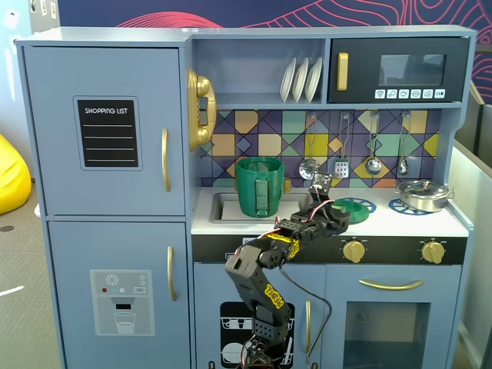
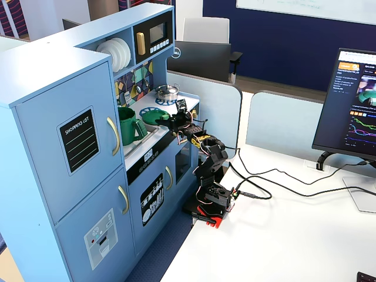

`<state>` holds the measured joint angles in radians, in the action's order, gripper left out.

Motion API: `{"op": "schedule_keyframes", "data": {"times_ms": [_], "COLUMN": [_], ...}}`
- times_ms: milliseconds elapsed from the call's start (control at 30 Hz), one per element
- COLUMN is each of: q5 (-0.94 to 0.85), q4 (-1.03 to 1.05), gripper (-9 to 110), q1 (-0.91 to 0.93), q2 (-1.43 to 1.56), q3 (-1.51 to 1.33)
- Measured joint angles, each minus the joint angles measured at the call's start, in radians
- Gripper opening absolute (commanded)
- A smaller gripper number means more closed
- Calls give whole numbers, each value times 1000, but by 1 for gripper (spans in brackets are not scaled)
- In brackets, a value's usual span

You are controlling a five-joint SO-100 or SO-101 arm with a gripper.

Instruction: Pick up the lid from the counter and put it on the green recipient

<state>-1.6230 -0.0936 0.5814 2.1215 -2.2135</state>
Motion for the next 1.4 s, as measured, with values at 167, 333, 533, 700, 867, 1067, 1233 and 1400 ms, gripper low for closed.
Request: {"op": "schedule_keyframes", "data": {"times_ms": [167,333,533,700,867,1067,1233,1400], "q5": [2,-17,-26,-28,-28,-18,-15,-15], "q4": [-9,-20,-44,-40,77,304,454,568], "gripper": [33,0,0,0,0,0,0,0], "q1": [-2,-6,-37,-71,-100,-166,-241,-322], "q2": [-71,-101,-112,-112,-112,-112,-112,-112], "q3": [43,54,61,132,316,581,738,844]}}
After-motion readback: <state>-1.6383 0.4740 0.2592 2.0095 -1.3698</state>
